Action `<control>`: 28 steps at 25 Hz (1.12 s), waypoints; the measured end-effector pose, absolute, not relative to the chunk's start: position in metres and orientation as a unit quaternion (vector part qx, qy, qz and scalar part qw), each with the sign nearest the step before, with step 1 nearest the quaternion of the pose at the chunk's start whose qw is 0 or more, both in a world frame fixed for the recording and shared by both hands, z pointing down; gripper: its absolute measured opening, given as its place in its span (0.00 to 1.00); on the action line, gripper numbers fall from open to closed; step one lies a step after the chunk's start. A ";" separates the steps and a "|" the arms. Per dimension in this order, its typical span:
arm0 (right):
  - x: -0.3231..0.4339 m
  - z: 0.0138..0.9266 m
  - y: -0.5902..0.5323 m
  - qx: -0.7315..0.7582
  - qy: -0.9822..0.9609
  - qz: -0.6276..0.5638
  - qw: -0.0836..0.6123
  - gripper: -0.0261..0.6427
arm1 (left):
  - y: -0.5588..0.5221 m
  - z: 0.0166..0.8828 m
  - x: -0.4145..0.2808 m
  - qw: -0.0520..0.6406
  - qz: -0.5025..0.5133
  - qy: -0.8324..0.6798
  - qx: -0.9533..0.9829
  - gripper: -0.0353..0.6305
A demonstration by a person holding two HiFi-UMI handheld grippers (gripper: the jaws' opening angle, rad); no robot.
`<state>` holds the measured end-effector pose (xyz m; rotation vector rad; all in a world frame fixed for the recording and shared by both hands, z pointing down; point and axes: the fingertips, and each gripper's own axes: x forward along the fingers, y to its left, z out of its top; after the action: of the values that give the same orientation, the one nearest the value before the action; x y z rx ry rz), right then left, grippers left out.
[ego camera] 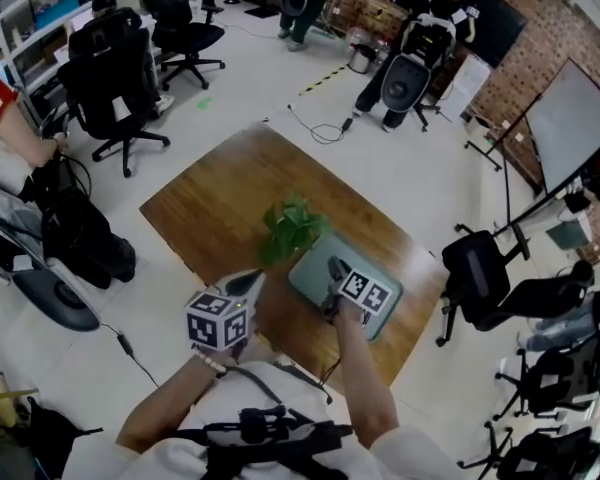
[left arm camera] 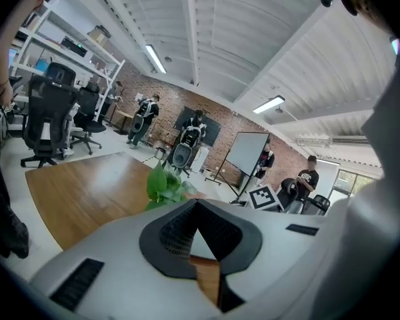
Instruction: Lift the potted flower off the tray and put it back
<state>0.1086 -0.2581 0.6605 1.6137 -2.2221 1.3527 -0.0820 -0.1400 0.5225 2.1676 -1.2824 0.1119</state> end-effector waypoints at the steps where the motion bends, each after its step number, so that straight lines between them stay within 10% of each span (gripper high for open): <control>1: 0.108 0.666 -0.266 0.525 -0.726 0.441 0.049 0.25 | -0.140 0.524 -0.082 0.305 0.044 -0.488 0.816 0.04; 28: 0.017 0.715 -0.338 0.482 -0.715 0.502 0.070 0.24 | -0.133 0.549 -0.123 0.334 0.063 -0.563 0.754 0.04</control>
<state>0.0167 -0.3384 0.7150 1.4509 -2.1500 1.5086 -0.1227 -0.1332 0.5493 1.9673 -1.4695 0.1646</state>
